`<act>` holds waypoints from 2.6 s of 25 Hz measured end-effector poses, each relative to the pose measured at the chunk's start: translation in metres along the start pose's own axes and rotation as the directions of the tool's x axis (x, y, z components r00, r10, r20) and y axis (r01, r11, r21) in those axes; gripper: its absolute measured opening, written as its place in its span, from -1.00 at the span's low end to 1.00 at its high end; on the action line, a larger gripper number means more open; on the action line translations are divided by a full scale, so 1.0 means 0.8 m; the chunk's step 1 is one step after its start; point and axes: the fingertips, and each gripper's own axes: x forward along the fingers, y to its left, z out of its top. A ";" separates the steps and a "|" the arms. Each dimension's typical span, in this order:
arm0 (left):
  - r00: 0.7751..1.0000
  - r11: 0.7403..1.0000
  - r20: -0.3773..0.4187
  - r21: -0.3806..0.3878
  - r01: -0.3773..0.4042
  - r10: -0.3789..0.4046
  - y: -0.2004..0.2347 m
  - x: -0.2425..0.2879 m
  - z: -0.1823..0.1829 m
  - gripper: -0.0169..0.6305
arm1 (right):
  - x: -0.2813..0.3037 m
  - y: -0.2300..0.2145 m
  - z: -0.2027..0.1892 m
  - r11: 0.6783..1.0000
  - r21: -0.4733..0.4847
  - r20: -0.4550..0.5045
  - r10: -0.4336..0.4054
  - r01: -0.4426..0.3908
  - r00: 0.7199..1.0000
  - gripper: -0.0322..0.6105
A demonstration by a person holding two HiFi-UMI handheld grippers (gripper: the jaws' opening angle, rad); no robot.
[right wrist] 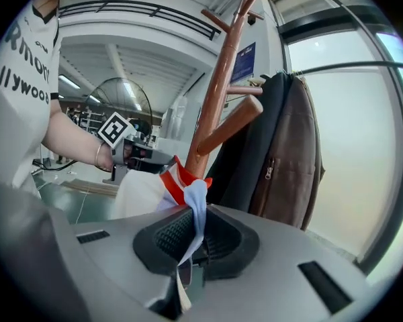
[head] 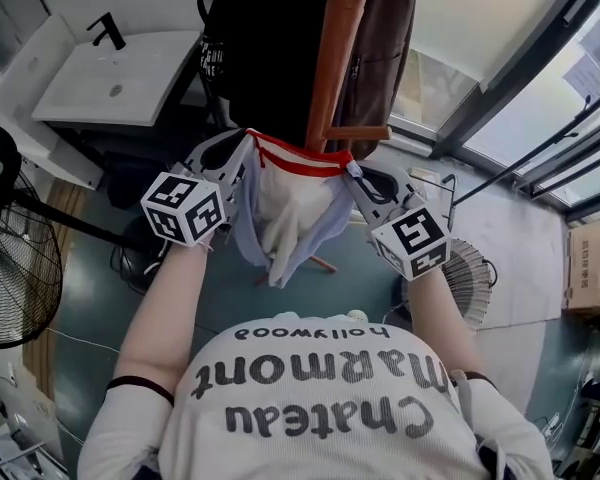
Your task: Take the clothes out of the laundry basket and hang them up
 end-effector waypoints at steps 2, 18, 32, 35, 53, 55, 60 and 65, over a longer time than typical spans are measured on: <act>1.000 1.000 -0.027 -0.009 0.002 -0.002 0.004 -0.001 -0.017 -0.90 | 0.005 0.004 -0.017 0.999 0.029 -0.028 0.017 -0.016 0.999 -0.76; 0.985 0.996 -0.172 -0.087 -0.030 0.014 0.005 -0.019 -0.116 -0.89 | 0.018 0.032 -0.064 0.952 0.275 -0.044 0.153 -0.136 0.987 -0.76; 0.998 0.963 -0.061 -0.270 0.000 -0.017 0.018 -0.049 -0.094 -0.30 | 0.021 0.047 -0.078 0.888 0.431 -0.025 0.187 -0.158 0.982 -0.76; 0.999 0.953 -0.019 -0.300 -0.035 0.031 0.033 -0.065 -0.078 -0.31 | 0.018 0.052 -0.084 0.876 0.456 -0.023 0.191 -0.160 0.981 -0.76; 0.997 0.985 -0.028 -0.158 -0.069 0.065 -0.043 -0.092 -0.036 -0.92 | 0.004 0.064 -0.091 0.801 0.577 0.051 0.156 -0.156 0.986 -0.64; 0.998 0.983 -0.012 -0.174 -0.062 0.061 -0.049 -0.091 -0.029 -0.92 | 0.003 0.062 -0.091 0.787 0.595 0.065 0.153 -0.161 0.986 -0.62; 0.999 0.988 -0.016 -0.149 -0.048 0.046 -0.075 -0.089 -0.022 -0.92 | -0.007 0.064 -0.100 0.758 0.625 0.093 0.166 -0.187 0.982 -0.52; 0.996 0.989 -0.046 -0.126 -0.079 0.073 -0.091 -0.096 -0.031 -0.92 | -0.014 0.072 -0.108 0.749 0.625 0.106 0.198 -0.220 0.974 -0.48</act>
